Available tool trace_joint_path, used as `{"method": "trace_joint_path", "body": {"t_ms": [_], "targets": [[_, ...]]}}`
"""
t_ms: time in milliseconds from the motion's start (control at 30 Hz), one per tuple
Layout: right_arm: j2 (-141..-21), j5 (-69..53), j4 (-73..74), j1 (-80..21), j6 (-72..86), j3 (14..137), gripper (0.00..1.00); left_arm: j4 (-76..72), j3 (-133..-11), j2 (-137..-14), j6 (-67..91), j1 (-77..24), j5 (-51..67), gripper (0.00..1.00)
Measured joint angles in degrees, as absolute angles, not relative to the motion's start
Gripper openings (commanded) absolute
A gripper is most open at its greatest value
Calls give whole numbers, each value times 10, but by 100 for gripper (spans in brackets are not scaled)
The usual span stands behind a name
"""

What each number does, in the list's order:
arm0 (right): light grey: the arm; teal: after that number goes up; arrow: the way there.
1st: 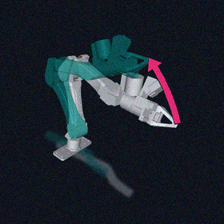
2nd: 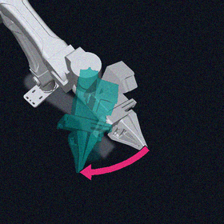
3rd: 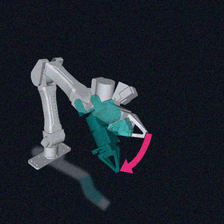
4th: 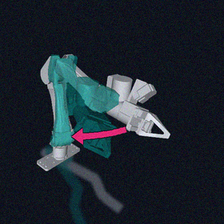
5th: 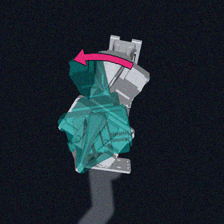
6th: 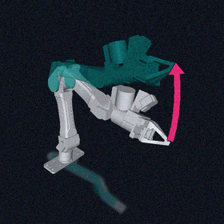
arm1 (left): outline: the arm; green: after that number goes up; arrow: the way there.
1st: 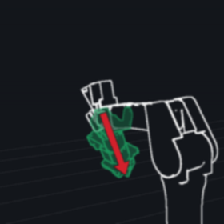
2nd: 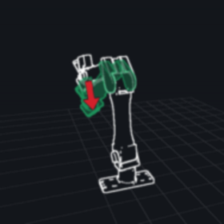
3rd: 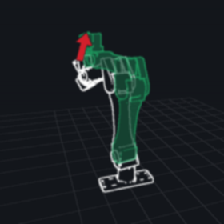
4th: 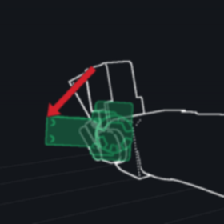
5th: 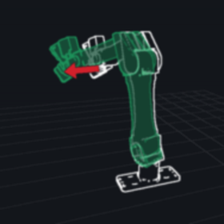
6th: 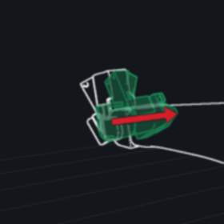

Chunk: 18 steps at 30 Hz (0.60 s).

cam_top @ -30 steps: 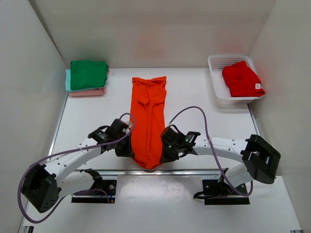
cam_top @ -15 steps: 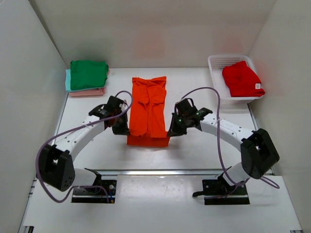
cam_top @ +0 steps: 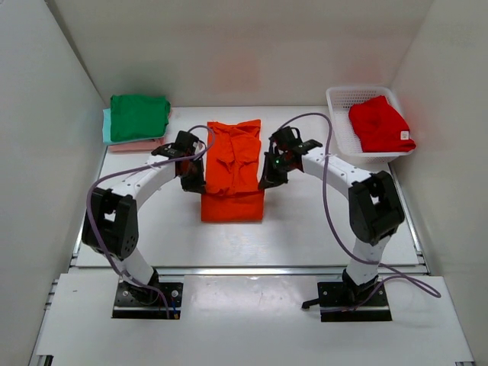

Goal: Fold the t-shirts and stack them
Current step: Fold the folded rectangular tshirt in 1/3 of the way

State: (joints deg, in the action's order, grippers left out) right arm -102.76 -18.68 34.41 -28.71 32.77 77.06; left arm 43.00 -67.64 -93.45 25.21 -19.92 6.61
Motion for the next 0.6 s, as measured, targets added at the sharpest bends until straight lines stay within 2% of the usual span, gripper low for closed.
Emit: {"method": "trace_joint_path", "body": {"t_ms": [300,333,400,433,500,600], "targets": [[-1152,-211,380,-248,284,920,0,414,-778,-1039,246,-183,64,0],[-1167,-215,386,-243,280,938,1,410,-787,-1052,246,-180,64,15],[-1196,-218,390,-231,275,966,22,402,-804,-1076,248,-172,66,34],[-1209,-218,392,-225,274,979,25,397,-814,-1087,251,-166,69,39],[-1225,-217,382,-213,269,990,36,375,-825,-1104,264,-149,79,44],[-1224,-219,354,-194,275,980,42,320,-807,-1097,290,-117,98,43]]}}
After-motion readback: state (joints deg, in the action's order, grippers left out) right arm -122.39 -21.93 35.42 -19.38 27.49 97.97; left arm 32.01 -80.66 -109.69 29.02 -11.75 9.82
